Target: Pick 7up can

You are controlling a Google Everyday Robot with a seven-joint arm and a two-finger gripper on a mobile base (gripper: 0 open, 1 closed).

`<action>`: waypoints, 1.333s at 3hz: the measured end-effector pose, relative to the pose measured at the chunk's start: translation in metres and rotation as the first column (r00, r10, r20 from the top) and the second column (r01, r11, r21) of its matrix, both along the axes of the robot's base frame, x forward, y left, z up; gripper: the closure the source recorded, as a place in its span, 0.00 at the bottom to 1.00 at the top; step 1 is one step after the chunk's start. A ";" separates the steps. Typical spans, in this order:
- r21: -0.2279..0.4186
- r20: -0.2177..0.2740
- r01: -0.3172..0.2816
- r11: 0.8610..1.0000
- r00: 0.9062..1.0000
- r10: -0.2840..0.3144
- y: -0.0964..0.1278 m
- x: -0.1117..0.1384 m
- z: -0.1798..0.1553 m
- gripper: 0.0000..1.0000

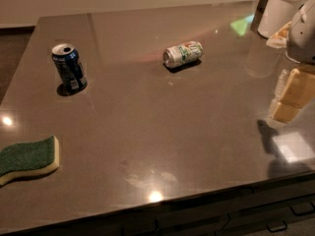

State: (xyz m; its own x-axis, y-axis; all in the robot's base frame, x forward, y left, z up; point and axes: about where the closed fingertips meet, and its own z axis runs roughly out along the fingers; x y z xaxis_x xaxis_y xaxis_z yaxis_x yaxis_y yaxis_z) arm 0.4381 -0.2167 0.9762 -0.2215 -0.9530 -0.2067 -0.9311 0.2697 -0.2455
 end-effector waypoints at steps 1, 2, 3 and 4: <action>-0.005 0.011 -0.002 1.000 1.000 0.002 0.001 0.002 0.002 0.00; -0.023 0.038 -0.035 0.999 0.999 0.036 0.006 0.025 0.005 0.00; -0.035 0.043 -0.079 0.996 0.996 0.080 0.013 0.065 0.004 0.00; -0.040 0.042 -0.120 0.992 0.992 0.121 0.018 0.109 0.003 0.00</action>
Offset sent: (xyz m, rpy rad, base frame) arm 0.0602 0.0128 0.0054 -0.0506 -0.0613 0.0857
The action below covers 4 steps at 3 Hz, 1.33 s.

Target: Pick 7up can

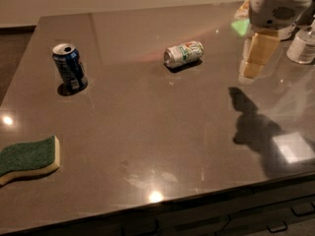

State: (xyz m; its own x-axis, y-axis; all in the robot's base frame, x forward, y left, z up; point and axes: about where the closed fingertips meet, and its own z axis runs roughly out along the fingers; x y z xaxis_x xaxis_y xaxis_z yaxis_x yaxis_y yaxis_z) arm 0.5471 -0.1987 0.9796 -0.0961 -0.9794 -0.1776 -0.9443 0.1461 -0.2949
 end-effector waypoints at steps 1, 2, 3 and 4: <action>0.004 -0.018 -0.034 0.999 0.999 0.034 0.004 0.043 -0.004 0.00; 0.007 -0.033 -0.063 0.998 0.997 0.064 0.010 0.077 -0.013 0.00; 0.009 -0.047 -0.111 0.994 0.993 0.111 0.026 0.101 -0.026 0.00; 0.001 -0.055 -0.167 0.986 0.984 0.167 0.046 0.118 -0.038 0.00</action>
Offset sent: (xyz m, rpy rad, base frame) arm 0.1094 0.0090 -0.0183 -0.0072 0.1155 0.1042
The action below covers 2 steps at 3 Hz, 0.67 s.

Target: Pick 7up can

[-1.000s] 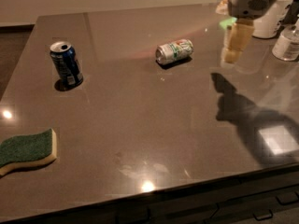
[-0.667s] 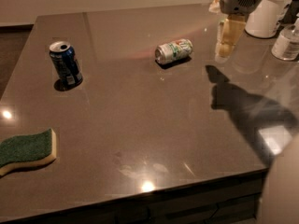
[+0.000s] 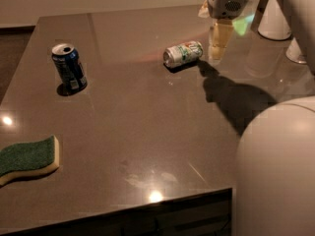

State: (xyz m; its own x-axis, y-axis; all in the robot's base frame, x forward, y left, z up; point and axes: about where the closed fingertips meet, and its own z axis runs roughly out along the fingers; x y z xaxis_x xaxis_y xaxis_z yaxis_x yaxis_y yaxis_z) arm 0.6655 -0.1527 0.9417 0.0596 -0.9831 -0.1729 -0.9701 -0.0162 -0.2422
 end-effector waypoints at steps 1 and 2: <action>-0.019 -0.009 -0.057 0.998 0.998 0.057 0.019 0.011 -0.012 0.00; -0.050 -0.022 -0.110 0.993 0.994 0.109 0.036 0.023 -0.024 0.00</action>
Offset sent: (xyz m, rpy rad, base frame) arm 0.0125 0.0418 -0.0335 -0.1242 0.1270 0.1810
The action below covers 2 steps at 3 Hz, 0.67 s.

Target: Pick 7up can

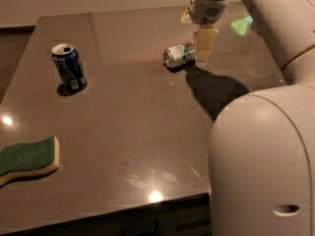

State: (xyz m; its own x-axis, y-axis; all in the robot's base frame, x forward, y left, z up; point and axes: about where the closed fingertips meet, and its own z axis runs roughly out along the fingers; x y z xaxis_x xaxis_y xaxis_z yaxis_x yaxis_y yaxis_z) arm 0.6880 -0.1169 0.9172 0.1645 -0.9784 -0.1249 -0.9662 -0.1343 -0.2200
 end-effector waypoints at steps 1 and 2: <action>-0.042 -0.009 -0.038 0.998 0.999 0.037 0.009 0.014 -0.012 0.00; -0.090 -0.005 -0.075 0.993 0.997 0.075 0.015 0.031 -0.022 0.00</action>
Offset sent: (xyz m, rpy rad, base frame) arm 0.0242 0.0003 -0.0234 -0.2024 0.1481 0.1296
